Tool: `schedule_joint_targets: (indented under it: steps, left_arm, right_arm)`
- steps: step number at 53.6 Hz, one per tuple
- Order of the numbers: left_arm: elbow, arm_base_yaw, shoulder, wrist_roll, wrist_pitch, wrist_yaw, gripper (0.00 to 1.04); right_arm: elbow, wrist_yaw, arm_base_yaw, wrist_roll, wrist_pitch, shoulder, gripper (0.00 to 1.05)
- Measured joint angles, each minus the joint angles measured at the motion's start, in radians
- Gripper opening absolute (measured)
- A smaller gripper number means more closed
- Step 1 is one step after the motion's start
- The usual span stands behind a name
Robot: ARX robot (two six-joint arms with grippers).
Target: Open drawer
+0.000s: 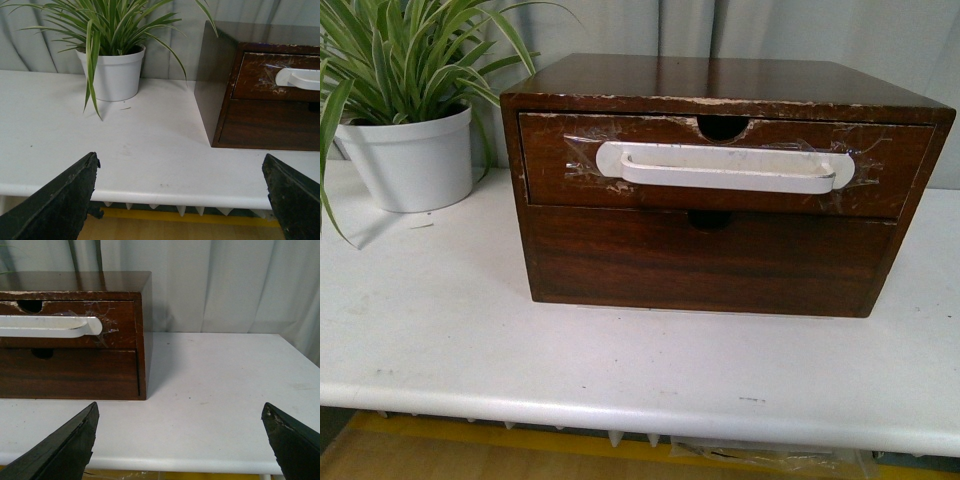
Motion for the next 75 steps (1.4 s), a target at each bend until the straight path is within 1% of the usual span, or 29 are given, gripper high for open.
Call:
schedule_joint_targets:
  steps: [75]
  left_arm:
    - [0.000,0.000,0.000,0.000,0.000,0.000,0.99]
  right_arm:
    - [0.000,0.000,0.000,0.000,0.000,0.000,0.96]
